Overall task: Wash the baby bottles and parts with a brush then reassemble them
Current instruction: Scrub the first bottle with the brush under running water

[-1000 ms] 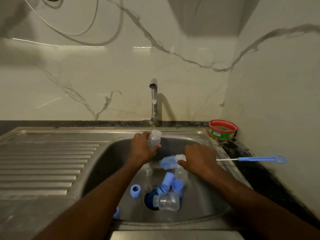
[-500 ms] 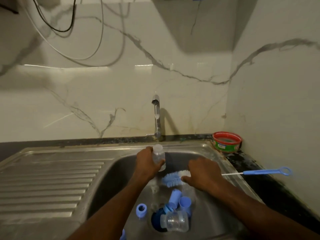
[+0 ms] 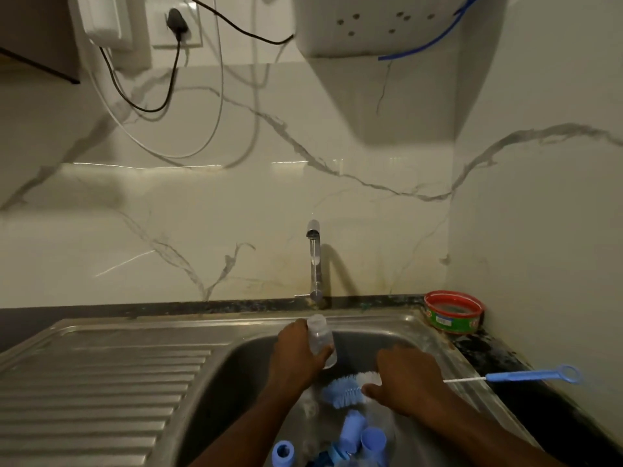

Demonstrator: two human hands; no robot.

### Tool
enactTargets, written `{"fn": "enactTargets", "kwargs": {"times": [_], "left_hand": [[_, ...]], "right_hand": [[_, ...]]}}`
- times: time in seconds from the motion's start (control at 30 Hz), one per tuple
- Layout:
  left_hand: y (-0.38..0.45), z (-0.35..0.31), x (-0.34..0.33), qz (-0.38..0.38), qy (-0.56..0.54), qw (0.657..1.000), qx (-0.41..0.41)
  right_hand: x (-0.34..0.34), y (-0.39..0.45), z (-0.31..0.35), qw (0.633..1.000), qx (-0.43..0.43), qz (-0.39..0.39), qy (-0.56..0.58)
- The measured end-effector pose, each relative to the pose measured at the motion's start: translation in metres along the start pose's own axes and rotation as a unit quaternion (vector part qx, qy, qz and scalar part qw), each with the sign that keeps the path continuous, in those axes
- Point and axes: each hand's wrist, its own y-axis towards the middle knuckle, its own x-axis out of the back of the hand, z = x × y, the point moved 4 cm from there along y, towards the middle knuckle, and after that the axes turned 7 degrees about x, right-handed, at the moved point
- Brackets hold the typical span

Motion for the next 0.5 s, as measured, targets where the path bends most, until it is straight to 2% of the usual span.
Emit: {"fn": "enactTargets", "kwargs": {"times": [0.5], "left_hand": [[0.0008, 0.0022, -0.0041, 0.021, 0.028, 0.999, -0.009]], "right_hand": [[-0.0067, 0.0017, -0.0048, 1.0, -0.011, -0.004, 0.006]]}}
